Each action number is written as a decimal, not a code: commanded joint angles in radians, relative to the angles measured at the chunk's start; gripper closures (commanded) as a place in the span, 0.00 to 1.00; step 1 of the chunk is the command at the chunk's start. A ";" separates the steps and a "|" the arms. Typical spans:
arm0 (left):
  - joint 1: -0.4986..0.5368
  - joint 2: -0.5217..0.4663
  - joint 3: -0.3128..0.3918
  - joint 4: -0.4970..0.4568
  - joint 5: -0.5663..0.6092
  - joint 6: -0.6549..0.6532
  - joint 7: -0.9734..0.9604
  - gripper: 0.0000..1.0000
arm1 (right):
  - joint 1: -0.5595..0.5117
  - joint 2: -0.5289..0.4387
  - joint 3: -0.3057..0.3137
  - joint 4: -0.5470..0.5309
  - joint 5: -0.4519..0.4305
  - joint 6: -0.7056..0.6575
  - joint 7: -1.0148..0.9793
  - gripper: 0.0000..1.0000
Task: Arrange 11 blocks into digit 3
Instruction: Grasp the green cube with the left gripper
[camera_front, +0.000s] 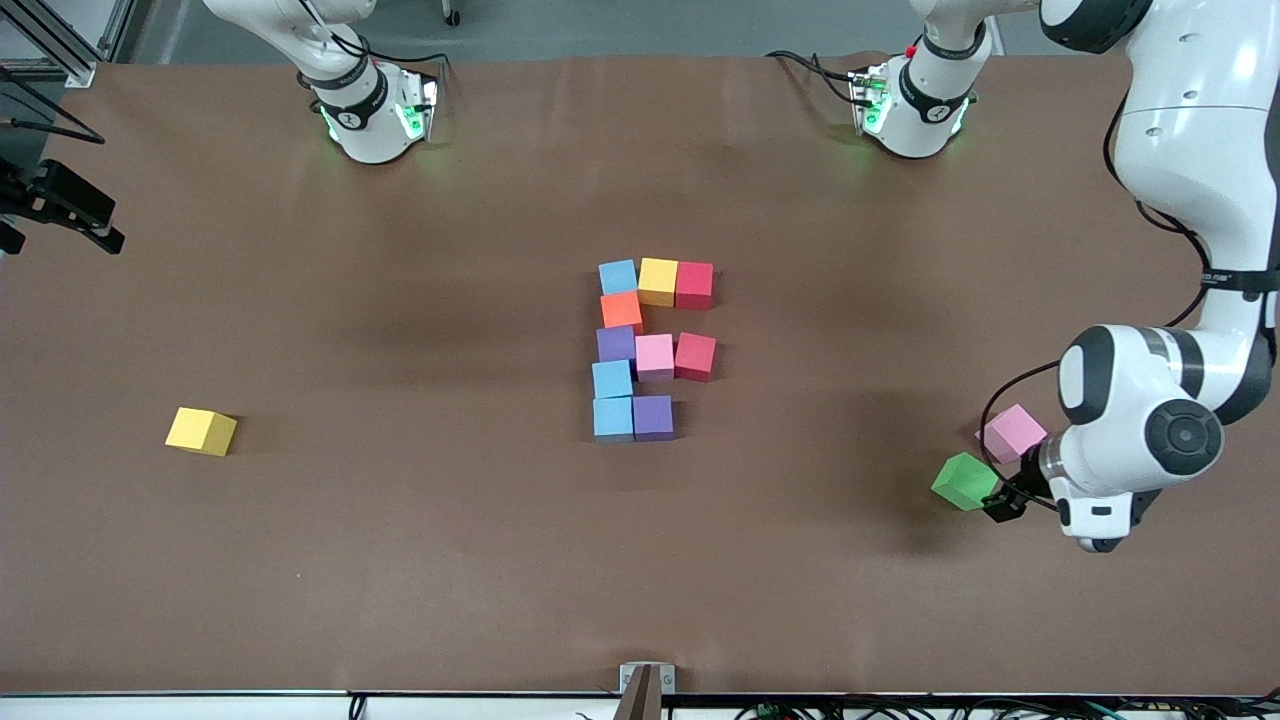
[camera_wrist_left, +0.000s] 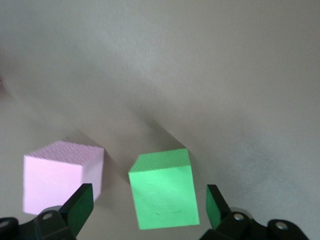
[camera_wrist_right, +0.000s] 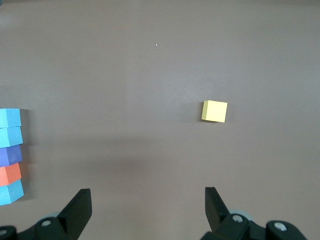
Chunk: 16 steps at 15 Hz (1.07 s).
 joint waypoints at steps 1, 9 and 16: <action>-0.008 -0.009 0.005 -0.017 -0.005 0.045 -0.067 0.00 | 0.000 0.006 0.002 0.016 -0.003 -0.011 0.008 0.00; -0.007 0.053 0.005 -0.015 -0.007 0.098 -0.102 0.04 | 0.000 0.006 0.002 0.016 -0.004 -0.011 0.008 0.00; -0.002 0.091 0.005 -0.018 0.003 0.146 -0.136 0.65 | 0.000 0.006 0.002 0.016 -0.004 -0.011 0.008 0.00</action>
